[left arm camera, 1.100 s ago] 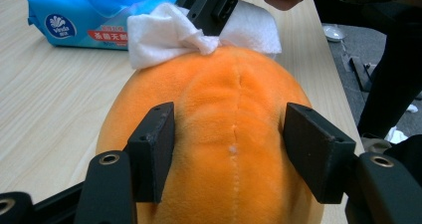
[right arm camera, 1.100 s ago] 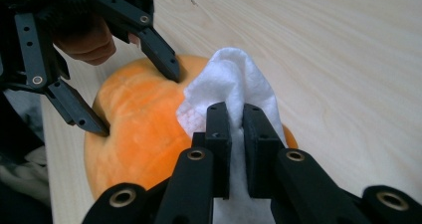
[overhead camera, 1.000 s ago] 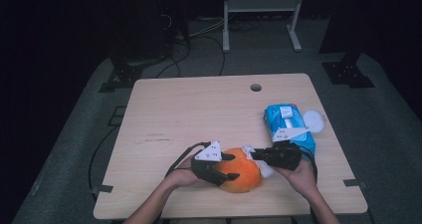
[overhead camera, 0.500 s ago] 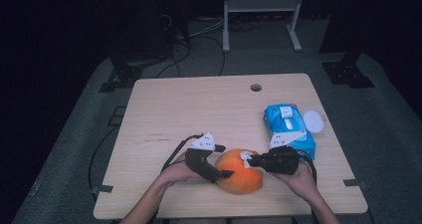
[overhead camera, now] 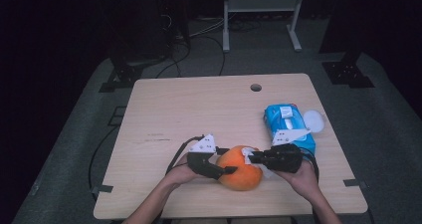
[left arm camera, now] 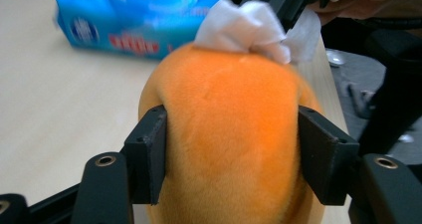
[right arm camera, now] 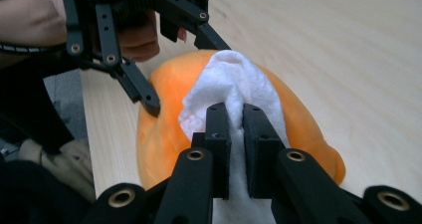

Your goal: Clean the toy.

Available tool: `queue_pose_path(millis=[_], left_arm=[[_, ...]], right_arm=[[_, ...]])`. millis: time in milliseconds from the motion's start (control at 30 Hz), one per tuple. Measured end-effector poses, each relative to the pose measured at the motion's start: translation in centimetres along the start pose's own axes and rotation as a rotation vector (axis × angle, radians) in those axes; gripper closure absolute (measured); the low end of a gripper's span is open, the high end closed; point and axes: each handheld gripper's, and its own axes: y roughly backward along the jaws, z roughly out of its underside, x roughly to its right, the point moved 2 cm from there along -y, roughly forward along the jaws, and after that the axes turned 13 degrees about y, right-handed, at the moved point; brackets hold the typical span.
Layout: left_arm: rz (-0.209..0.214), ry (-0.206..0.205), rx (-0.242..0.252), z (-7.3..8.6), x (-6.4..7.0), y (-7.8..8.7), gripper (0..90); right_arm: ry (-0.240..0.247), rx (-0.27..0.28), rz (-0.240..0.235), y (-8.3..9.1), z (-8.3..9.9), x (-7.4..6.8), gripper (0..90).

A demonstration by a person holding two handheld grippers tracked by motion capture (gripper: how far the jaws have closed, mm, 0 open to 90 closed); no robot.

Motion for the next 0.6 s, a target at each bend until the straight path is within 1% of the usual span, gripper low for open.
queue_pose_path(millis=[67,100,133,167,200,233,267,300,333,367,433,467,533,600], left_arm=[[-0.028,-0.05,-0.01,0.0,0.2,0.0,36.5],[-0.031,-0.056,-0.019,0.1,0.1,-0.1,35.9],[-0.026,-0.052,-0.024,0.4,0.0,-0.2,35.4],[-0.023,-0.05,-0.032,0.7,-0.2,-0.2,35.2],[-0.024,-0.037,-0.037,1.0,-0.4,-0.3,35.2],[-0.023,-0.023,-0.04,1.1,-0.7,-0.2,35.1],[-0.019,-0.009,-0.042,1.2,-1.0,-0.1,35.1],[-0.015,-0.001,-0.042,1.4,-1.2,-0.1,34.8],[-0.014,0.004,-0.043,1.5,-1.3,-0.1,34.5],[-0.01,0.015,-0.041,1.6,-1.5,-0.1,34.2],[-0.003,0.041,-0.042,1.8,-1.8,0.0,32.5],[0.003,0.055,-0.043,1.9,-2.0,0.0,31.2],[0.016,0.097,-0.048,1.9,-2.3,0.0,25.2],[0.037,0.149,-0.048,1.8,-2.7,0.0,16.1]], right_arm=[[0.009,0.008,0.012,0.0,-0.4,-0.1,81.7],[0.019,-0.003,0.017,-0.1,-0.6,-0.2,81.8],[0.023,-0.015,0.019,-0.3,-0.5,-0.2,81.8],[0.018,-0.019,0.012,-0.5,-0.3,-0.2,81.7],[0.016,-0.028,0.01,-0.7,0.0,-0.1,81.7],[0.019,-0.043,0.019,-0.9,0.3,0.1,81.7],[0.005,-0.044,0.021,-0.9,0.6,0.4,81.7],[-0.021,-0.035,0.017,-0.9,0.9,0.7,81.6],[-0.036,-0.036,0.02,-0.8,1.2,1.0,81.2],[-0.049,-0.036,0.031,-0.7,1.5,1.3,80.8],[-0.069,-0.038,0.045,-0.6,1.9,1.5,80.5],[-0.071,-0.038,0.049,-0.6,2.0,1.5,80.5],[-0.071,-0.036,0.052,-0.9,2.0,1.3,81.4],[-0.048,-0.046,0.056,-1.4,1.7,0.8,82.1]])
